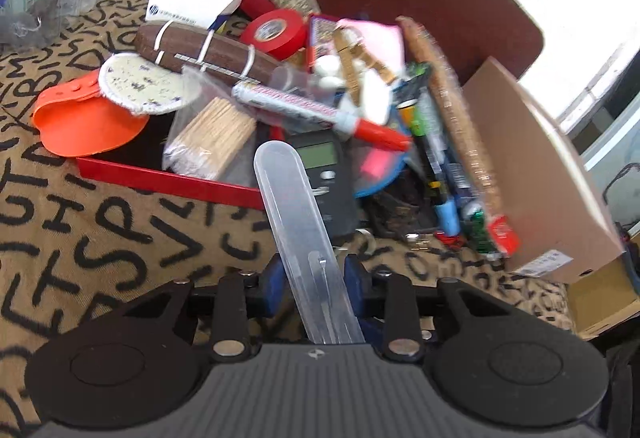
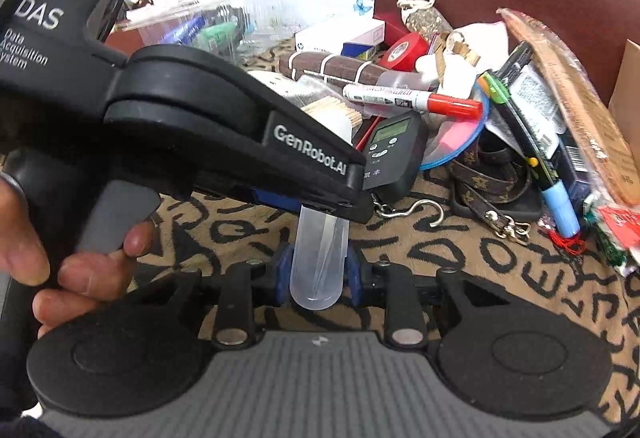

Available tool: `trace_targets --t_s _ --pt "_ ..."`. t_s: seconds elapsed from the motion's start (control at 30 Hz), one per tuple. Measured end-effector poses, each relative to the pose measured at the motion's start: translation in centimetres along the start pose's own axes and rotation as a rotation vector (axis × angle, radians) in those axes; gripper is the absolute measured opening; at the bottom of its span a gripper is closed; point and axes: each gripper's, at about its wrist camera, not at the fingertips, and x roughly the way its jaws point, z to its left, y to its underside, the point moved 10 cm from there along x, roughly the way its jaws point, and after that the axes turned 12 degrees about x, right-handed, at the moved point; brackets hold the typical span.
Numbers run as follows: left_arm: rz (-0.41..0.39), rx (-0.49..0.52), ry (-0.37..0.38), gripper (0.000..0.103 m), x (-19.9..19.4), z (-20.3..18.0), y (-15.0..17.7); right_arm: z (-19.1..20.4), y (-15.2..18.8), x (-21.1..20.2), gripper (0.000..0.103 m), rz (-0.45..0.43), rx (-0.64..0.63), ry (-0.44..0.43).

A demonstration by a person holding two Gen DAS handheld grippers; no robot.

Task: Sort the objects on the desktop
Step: 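Grasp the clear plastic tube with the left gripper, then carry the clear tube into the white box and open the left gripper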

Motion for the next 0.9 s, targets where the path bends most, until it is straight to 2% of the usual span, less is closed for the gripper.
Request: trace_targets --t_s 0.23,0.5,0.7,0.9 --pt "-0.097 0.106 0.048 0.033 -2.4 -5.9 -3.3 -2.0 -2.4 -5.7 0.028 -0.14 0.015 0.019" --pt "-0.138 0.253 0.203 0.031 -0.7 -16.6 -8.1 -9.9 -6.3 -12.3 0.028 -0.301 0.083 0.149" --pt "-0.121 0.335 0.316 0.03 2.9 -25.0 -10.8 -17.6 -8.6 -16.6 0.028 -0.356 0.151 0.262" --pt "-0.028 0.339 0.402 0.03 8.4 -31.1 -12.1 -25.2 -10.0 -18.0 0.028 -0.306 0.192 0.353"
